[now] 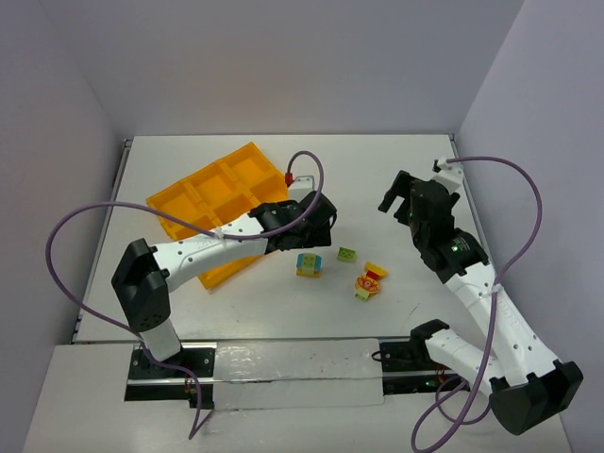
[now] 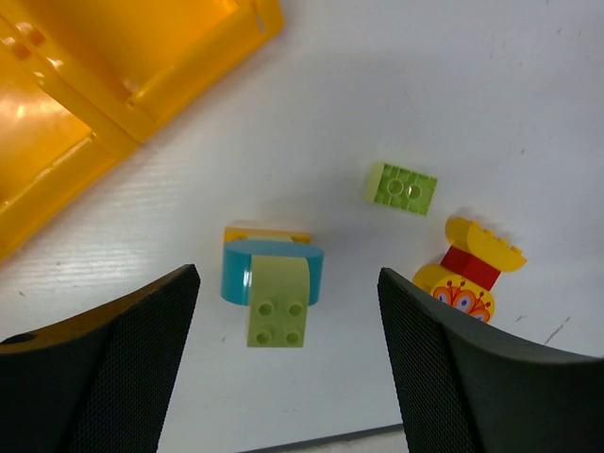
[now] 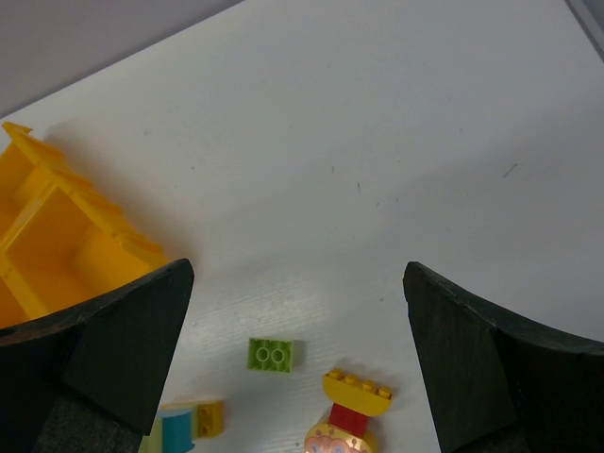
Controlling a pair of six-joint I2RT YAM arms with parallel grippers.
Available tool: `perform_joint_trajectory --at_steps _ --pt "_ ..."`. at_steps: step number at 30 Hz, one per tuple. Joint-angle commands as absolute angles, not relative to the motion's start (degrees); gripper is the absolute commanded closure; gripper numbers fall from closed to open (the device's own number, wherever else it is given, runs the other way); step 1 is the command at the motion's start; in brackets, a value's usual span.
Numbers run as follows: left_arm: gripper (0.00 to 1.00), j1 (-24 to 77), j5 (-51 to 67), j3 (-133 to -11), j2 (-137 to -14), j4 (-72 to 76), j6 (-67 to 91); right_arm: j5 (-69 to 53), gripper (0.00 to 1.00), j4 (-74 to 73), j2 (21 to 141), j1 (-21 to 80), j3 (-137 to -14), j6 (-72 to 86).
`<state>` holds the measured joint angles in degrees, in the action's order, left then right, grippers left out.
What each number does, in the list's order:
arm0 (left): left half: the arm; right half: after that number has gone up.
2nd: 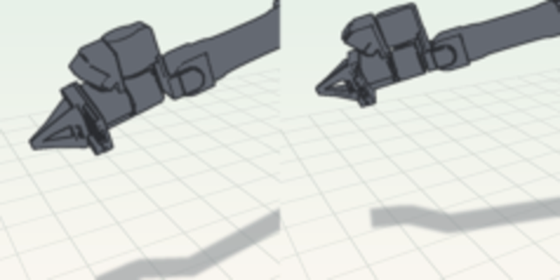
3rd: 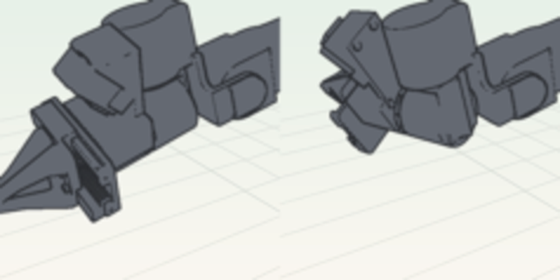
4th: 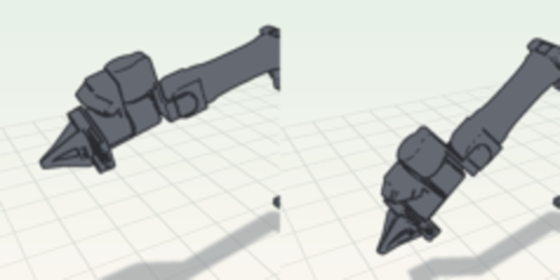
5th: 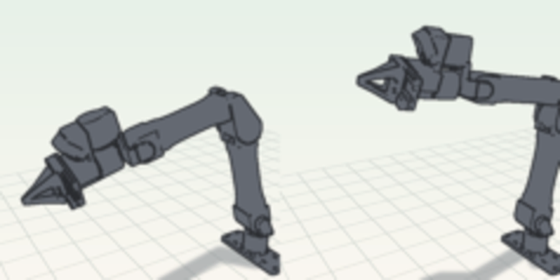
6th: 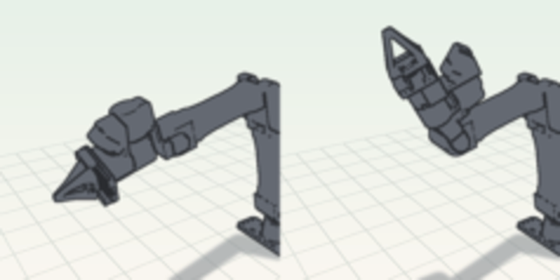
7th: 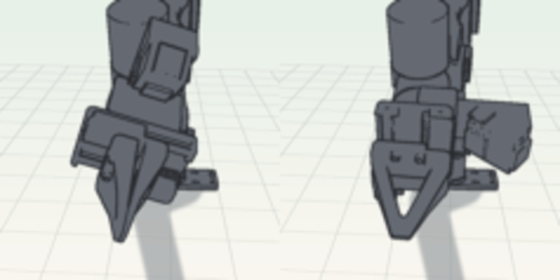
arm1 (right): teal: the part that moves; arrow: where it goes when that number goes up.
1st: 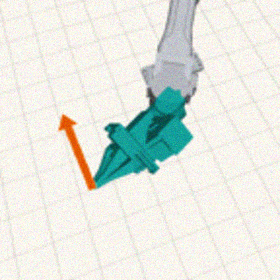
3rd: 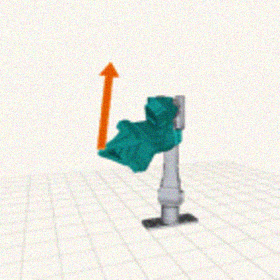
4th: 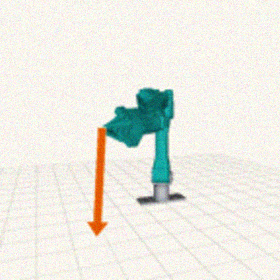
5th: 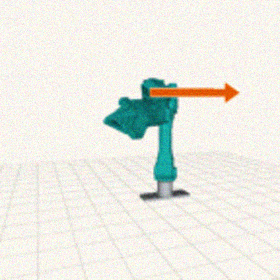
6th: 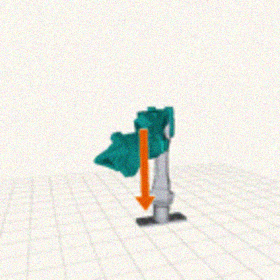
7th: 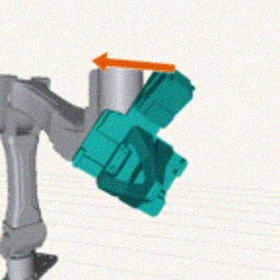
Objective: Sort the legos into containers by color
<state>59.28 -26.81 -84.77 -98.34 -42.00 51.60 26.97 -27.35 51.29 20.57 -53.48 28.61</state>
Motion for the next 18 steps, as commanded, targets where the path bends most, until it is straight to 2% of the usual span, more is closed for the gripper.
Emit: perform_joint_trajectory --at_steps 1,13,18 --pt "0.16 61.9 -26.7 -86.8 -100.8 -45.3 56.6 28.3 0.0 -26.6 51.8 20.1 -53.2 28.8" --pt "0.27 64.1 -27.2 -86.8 -103.7 -48.4 57.6 26.6 0.0 -26.3 52.6 20.1 -53.3 29.4" --pt "0.27 64.4 -27.7 -87.3 -105.5 -49.2 58.3 26.3 0.0 -26.3 52.7 20.1 -53.1 29.4"
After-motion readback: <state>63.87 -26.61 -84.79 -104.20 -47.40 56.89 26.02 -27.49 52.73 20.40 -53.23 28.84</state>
